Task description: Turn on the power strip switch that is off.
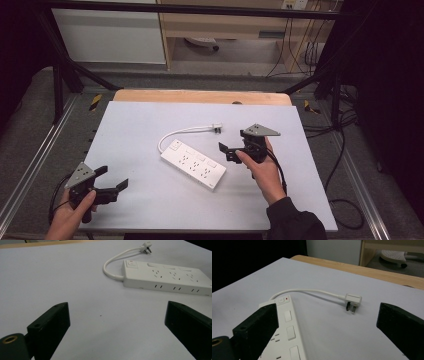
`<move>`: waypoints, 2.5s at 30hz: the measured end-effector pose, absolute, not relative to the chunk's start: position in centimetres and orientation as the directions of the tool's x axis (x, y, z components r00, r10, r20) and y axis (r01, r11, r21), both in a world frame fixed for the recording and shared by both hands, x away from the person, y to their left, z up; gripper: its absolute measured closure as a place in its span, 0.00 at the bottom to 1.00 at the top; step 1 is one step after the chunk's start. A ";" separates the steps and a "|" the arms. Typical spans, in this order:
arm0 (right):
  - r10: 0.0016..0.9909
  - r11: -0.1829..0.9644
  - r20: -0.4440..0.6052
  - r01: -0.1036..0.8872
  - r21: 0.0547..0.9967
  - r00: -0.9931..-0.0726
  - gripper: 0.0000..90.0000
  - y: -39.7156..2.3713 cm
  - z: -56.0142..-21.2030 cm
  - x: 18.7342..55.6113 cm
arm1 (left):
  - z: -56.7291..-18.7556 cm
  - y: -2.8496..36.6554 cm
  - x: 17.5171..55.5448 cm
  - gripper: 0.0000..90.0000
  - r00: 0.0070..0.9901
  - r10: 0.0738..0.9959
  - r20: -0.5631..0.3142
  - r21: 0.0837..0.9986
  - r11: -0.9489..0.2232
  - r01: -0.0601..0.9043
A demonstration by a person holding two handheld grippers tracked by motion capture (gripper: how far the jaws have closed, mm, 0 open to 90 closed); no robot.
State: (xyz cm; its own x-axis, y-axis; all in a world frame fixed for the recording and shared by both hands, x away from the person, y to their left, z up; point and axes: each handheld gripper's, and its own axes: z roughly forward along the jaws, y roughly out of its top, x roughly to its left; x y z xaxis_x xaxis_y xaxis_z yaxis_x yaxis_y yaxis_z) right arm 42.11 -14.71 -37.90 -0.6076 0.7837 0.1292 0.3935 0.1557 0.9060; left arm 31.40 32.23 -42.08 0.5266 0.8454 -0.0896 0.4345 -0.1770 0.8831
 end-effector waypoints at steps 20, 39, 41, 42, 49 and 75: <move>0.772 0.114 0.179 0.410 0.905 -0.610 0.06 -12.9 -38.0 43.3 | -42.1 32.2 31.4 0.07 0.529 0.844 -0.091 0.881 -0.180 0.438; 0.758 0.117 0.195 0.424 0.898 -0.623 0.08 -11.1 -38.0 44.2 | -42.2 32.2 31.4 0.07 0.533 0.841 -0.088 0.879 -0.187 0.439; 0.756 0.119 0.195 0.425 0.897 -0.624 0.08 -10.9 -38.1 44.2 | -42.2 32.2 31.4 0.07 0.534 0.841 -0.087 0.879 -0.187 0.439; 0.756 0.119 0.195 0.425 0.897 -0.624 0.08 -10.9 -38.1 44.2 | -42.2 32.2 31.4 0.07 0.534 0.841 -0.087 0.878 -0.188 0.440; 0.751 0.122 0.200 0.431 0.894 -0.629 0.10 -10.4 -38.2 44.6 | -42.2 32.2 31.4 0.07 0.534 0.841 -0.087 0.878 -0.189 0.440; 0.741 0.167 0.164 0.415 0.894 -0.651 0.37 -8.9 -38.8 45.0 | -42.3 32.1 31.4 0.07 0.544 0.836 -0.071 0.873 -0.212 0.440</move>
